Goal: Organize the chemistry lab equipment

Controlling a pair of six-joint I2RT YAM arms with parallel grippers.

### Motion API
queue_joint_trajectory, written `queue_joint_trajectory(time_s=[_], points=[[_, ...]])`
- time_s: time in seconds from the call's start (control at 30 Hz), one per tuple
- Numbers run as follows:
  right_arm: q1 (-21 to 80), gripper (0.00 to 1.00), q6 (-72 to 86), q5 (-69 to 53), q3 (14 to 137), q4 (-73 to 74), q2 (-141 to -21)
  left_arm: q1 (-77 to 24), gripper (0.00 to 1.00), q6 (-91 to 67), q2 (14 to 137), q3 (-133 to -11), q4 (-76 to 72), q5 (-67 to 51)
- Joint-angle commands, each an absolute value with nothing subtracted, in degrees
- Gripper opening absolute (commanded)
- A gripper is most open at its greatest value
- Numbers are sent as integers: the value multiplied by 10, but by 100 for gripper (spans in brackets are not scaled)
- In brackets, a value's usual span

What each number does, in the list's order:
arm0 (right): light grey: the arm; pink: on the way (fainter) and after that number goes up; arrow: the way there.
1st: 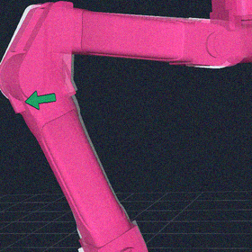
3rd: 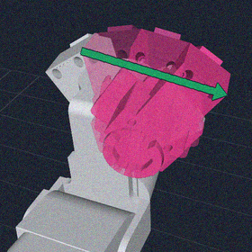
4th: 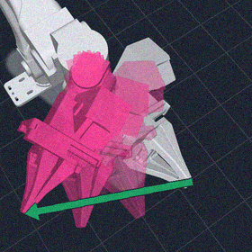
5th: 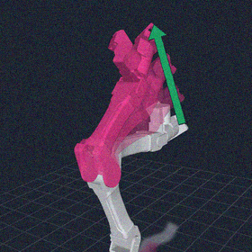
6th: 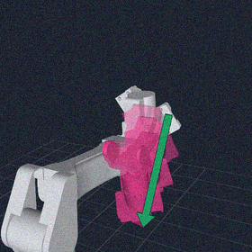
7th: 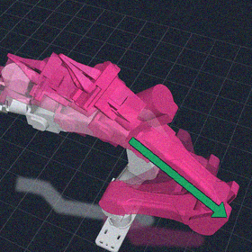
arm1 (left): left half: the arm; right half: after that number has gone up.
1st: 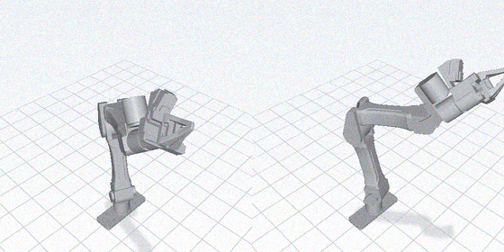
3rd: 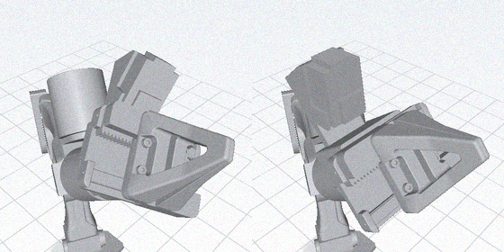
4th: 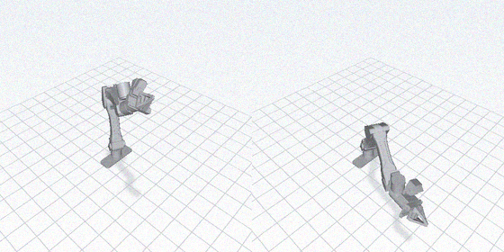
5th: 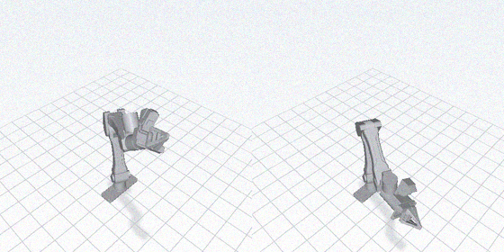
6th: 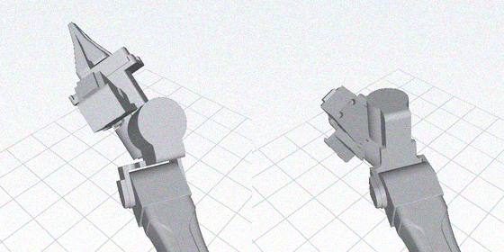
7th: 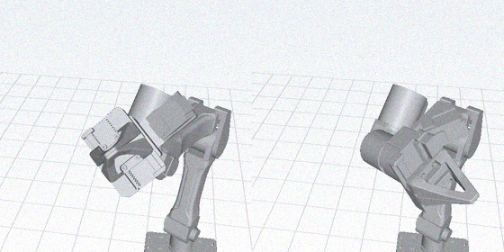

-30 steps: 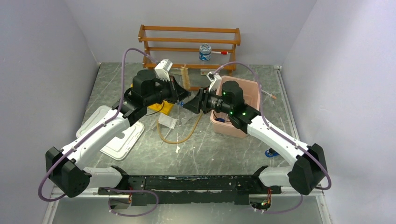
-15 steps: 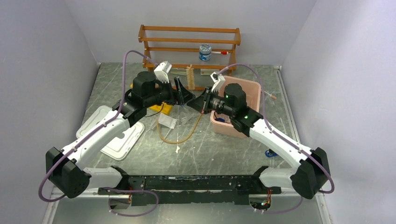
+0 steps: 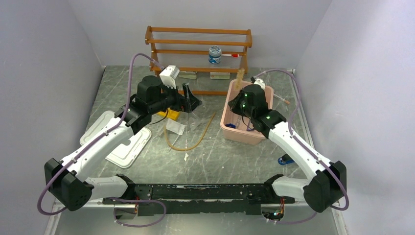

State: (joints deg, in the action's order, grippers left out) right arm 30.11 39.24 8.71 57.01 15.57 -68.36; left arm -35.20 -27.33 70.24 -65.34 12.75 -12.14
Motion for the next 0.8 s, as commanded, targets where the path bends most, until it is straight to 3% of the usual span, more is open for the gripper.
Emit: queue_joint_trajectory(time_s=[0.0, 0.53, 0.77], points=[[262, 0, 411, 109, 573, 221, -715, -353, 97, -238, 716, -664, 139, -84], [243, 0, 362, 63, 540, 165, -864, -353, 97, -236, 793, -636, 163, -33], [243, 10, 362, 54, 528, 138, -895, -353, 95, -251, 794, -582, 147, -41]])
